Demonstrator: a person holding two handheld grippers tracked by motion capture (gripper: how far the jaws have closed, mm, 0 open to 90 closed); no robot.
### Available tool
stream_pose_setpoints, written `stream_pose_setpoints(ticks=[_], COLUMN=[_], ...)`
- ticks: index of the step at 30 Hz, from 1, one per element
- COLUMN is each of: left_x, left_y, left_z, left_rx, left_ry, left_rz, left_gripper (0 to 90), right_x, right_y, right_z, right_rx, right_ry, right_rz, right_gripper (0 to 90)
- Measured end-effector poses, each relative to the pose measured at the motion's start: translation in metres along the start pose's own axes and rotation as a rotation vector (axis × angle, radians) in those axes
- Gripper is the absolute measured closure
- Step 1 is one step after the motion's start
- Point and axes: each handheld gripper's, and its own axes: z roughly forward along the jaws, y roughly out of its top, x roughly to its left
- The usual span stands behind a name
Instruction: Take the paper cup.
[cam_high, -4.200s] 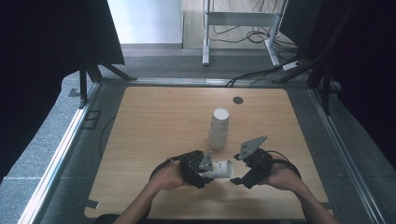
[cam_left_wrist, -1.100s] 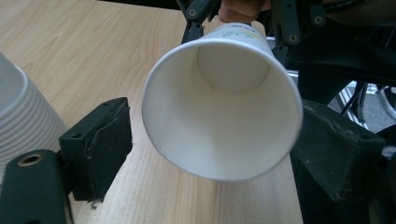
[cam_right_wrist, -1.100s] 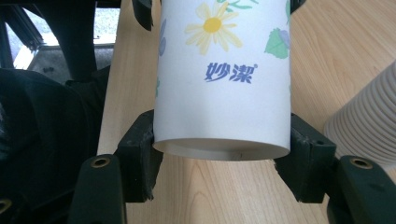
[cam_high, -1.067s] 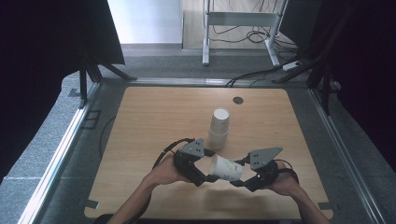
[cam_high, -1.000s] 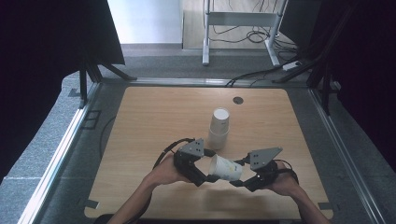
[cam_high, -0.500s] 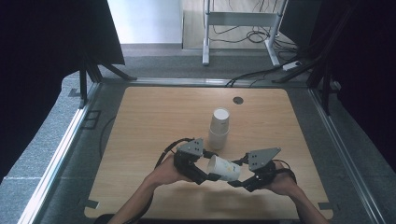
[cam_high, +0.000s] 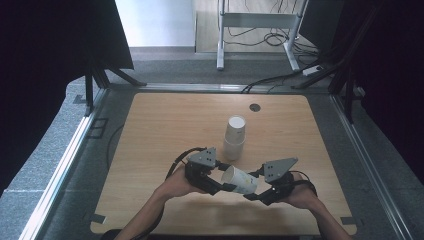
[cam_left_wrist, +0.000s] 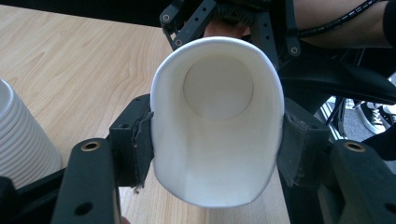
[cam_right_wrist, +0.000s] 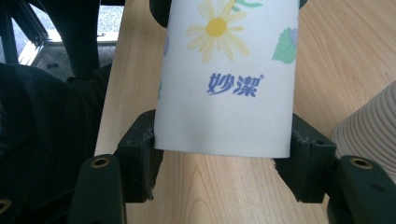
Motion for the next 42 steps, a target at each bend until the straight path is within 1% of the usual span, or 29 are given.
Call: stream_pose_setpoints(ticks=[5, 8, 11, 16, 21, 23, 27, 31, 34, 35, 36, 37, 39, 40, 41, 42], left_x=[-0.001, -0.001, -0.001, -0.001, -0.002, -0.002, -0.002, -0.001, -0.001, -0.001, -0.001, -0.001, -0.002, -0.002, -0.002, -0.002], left_y=[0.001, 0.002, 0.003, 0.004, 0.007, 0.008, 0.010, 0.012, 0.013, 0.014, 0.015, 0.015, 0.017, 0.019, 0.020, 0.022], left_z=[-0.001, -0.001, -0.001, -0.002, -0.002, -0.002, -0.001, -0.001, -0.002, -0.002, -0.002, -0.002, -0.001, 0.000, 0.000, 0.000], left_rx=[-0.004, 0.000, 0.002, 0.010, 0.047, 0.067, 0.105, 0.124, 0.140, 0.138, 0.149, 0.149, 0.169, 0.182, 0.201, 0.218], left_ry=[0.003, 0.004, 0.008, 0.016, 0.028, 0.032, 0.042, 0.057, 0.063, 0.066, 0.067, 0.069, 0.072, 0.074, 0.077, 0.077], left_rz=[0.001, 0.005, 0.006, 0.009, 0.016, 0.026, 0.029, 0.024, 0.030, 0.027, 0.031, 0.024, 0.028, 0.032, 0.034, 0.042], left_gripper=[38.0, 39.0, 39.2, 39.5, 39.5, 39.3, 38.7, 38.6, 38.5, 38.5, 38.6, 38.5, 38.5, 38.5, 38.5, 38.5], right_x=[0.000, -0.001, -0.001, -0.002, -0.002, -0.003, -0.003, -0.003, -0.003, -0.003, -0.003, -0.003, -0.003, -0.004, -0.004, -0.004], right_y=[0.000, 0.001, 0.001, 0.001, 0.000, 0.000, 0.000, -0.001, -0.001, -0.001, -0.001, -0.001, 0.000, 0.001, 0.001, 0.002], right_z=[0.000, 0.001, 0.001, 0.001, 0.001, 0.000, 0.000, 0.001, 0.001, 0.001, 0.001, 0.001, 0.002, 0.002, 0.002, 0.003], right_rx=[0.001, 0.012, 0.007, 0.020, 0.021, 0.018, 0.032, 0.038, 0.039, 0.039, 0.041, 0.041, 0.048, 0.062, 0.062, 0.073], right_ry=[-0.002, -0.002, 0.000, -0.001, -0.009, -0.010, -0.008, -0.013, -0.027, -0.027, -0.033, -0.035, -0.043, -0.047, -0.047, -0.050], right_rz=[0.005, 0.011, 0.017, 0.023, 0.030, 0.036, 0.042, 0.046, 0.052, 0.052, 0.054, 0.055, 0.059, 0.059, 0.059, 0.060], right_gripper=[36.5, 36.1, 35.9, 33.2, 30.4, 29.3, 26.4, 24.1, 21.8, 21.8, 21.5, 21.0, 20.3, 20.1, 20.1, 19.6])
